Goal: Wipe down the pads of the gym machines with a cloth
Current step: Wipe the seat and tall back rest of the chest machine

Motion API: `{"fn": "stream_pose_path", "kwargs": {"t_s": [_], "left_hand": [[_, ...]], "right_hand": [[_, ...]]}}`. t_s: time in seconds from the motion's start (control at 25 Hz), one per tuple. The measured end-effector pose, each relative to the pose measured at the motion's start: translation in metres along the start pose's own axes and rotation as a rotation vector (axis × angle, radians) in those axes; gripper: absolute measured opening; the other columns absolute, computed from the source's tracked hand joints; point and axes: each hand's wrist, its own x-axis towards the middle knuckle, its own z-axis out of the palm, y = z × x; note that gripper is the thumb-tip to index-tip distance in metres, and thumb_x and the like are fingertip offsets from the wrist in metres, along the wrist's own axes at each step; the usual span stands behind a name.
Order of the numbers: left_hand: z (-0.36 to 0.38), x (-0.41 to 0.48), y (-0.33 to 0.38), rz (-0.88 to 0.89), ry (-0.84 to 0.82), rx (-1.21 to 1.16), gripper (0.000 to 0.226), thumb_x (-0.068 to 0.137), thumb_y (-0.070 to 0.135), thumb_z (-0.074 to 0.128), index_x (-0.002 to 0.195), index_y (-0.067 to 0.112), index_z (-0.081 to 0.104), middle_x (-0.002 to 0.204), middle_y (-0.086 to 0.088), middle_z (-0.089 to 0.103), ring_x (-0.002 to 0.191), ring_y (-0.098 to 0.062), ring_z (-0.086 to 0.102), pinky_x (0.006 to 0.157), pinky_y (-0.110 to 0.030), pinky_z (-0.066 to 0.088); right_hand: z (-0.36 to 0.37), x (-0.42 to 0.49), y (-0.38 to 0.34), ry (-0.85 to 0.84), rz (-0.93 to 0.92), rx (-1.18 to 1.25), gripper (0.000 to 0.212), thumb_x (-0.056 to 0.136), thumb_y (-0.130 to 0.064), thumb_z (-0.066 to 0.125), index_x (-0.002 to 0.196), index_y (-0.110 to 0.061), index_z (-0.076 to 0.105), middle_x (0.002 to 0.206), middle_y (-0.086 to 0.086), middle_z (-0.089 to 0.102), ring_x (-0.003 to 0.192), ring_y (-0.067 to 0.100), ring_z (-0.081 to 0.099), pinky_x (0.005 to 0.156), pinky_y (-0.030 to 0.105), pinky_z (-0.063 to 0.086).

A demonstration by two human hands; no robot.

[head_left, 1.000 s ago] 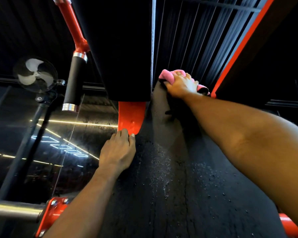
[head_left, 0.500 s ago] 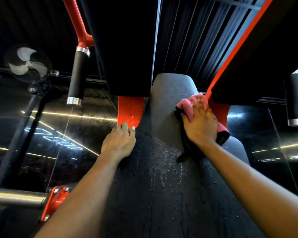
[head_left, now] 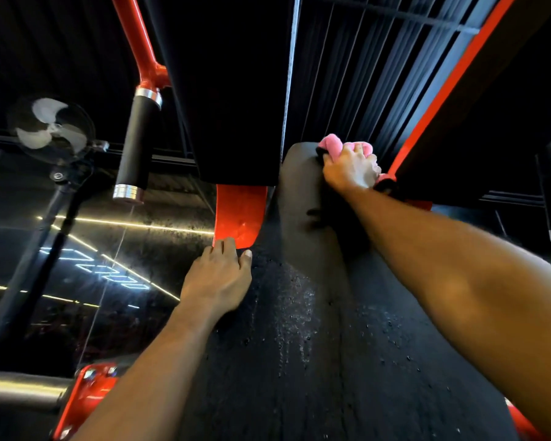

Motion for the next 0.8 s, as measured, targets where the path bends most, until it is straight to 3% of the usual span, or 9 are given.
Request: {"fn": "stream_pose_path", "kwargs": {"t_s": [0.08,0.2,0.36,0.44,0.56,0.64,0.72,0.8], "left_hand": [[0.0,0.001,-0.002,0.017,-0.007,0.001,0.034,0.105,0.043,0.03,0.117,0.014,0.043,0.126,-0.012,0.053,0.117,-0.031,0.048,0.095,-0.044,0.038],[0.003,0.0,-0.003,0.026,0.03,0.001,0.032,0.104,0.042,0.03,0.115,0.014,0.044,0.126,-0.014,0.054,0.116,-0.034,0.05,0.093,-0.045,0.04],[-0.002,-0.003,0.0,0.002,0.011,-0.013,0.035,0.105,0.041,0.027,0.118,0.013,0.045,0.126,-0.014,0.054,0.116,-0.033,0.05,0.093,-0.045,0.039],[-0.005,-0.003,0.001,0.009,-0.007,-0.03,0.035,0.106,0.041,0.027,0.118,0.013,0.045,0.125,-0.012,0.053,0.115,-0.031,0.05,0.092,-0.044,0.039],[-0.007,-0.001,-0.002,0.011,-0.04,-0.044,0.036,0.106,0.042,0.027,0.119,0.013,0.044,0.126,-0.011,0.052,0.116,-0.029,0.049,0.094,-0.044,0.039],[-0.009,0.0,-0.003,0.014,-0.07,-0.049,0.036,0.105,0.042,0.028,0.12,0.013,0.044,0.127,-0.011,0.051,0.117,-0.028,0.048,0.097,-0.044,0.039],[-0.008,0.0,-0.004,0.019,-0.067,-0.061,0.034,0.105,0.041,0.03,0.119,0.013,0.044,0.127,-0.011,0.051,0.118,-0.028,0.047,0.098,-0.044,0.039],[-0.005,-0.002,-0.005,0.032,-0.033,-0.048,0.032,0.105,0.041,0.031,0.117,0.014,0.044,0.126,-0.01,0.052,0.117,-0.028,0.048,0.096,-0.044,0.039]], "right_hand": [[-0.008,0.015,-0.032,-0.09,-0.017,0.008,0.042,0.098,-0.054,0.046,0.134,-0.035,0.056,0.135,0.011,0.053,0.13,0.038,0.044,0.107,0.051,0.036],[0.007,0.003,-0.07,-0.158,-0.226,-0.057,0.047,0.091,-0.051,0.046,0.128,-0.027,0.062,0.135,0.009,0.054,0.123,0.038,0.048,0.103,0.05,0.037],[0.015,-0.054,-0.035,-0.134,-0.532,-0.092,0.063,0.083,-0.06,0.037,0.14,-0.036,0.051,0.149,-0.004,0.05,0.13,0.036,0.045,0.105,0.054,0.035],[0.006,-0.064,-0.003,-0.071,-0.591,-0.071,0.063,0.086,-0.065,0.037,0.146,-0.045,0.041,0.152,-0.01,0.046,0.131,0.034,0.046,0.103,0.054,0.04],[0.006,-0.042,0.015,0.028,-0.503,-0.058,0.044,0.091,-0.06,0.042,0.134,-0.05,0.047,0.141,-0.012,0.051,0.12,0.031,0.053,0.096,0.05,0.046],[0.009,-0.006,0.007,0.065,-0.294,-0.035,0.039,0.091,-0.057,0.044,0.127,-0.046,0.053,0.135,-0.006,0.053,0.118,0.033,0.052,0.095,0.049,0.043],[0.004,0.024,-0.012,-0.013,-0.038,0.014,0.041,0.091,-0.057,0.044,0.127,-0.042,0.057,0.135,0.003,0.053,0.122,0.036,0.049,0.1,0.051,0.038],[0.005,0.032,-0.033,-0.082,0.002,-0.009,0.045,0.092,-0.057,0.047,0.129,-0.035,0.06,0.135,0.009,0.054,0.124,0.037,0.049,0.102,0.051,0.037]]}}
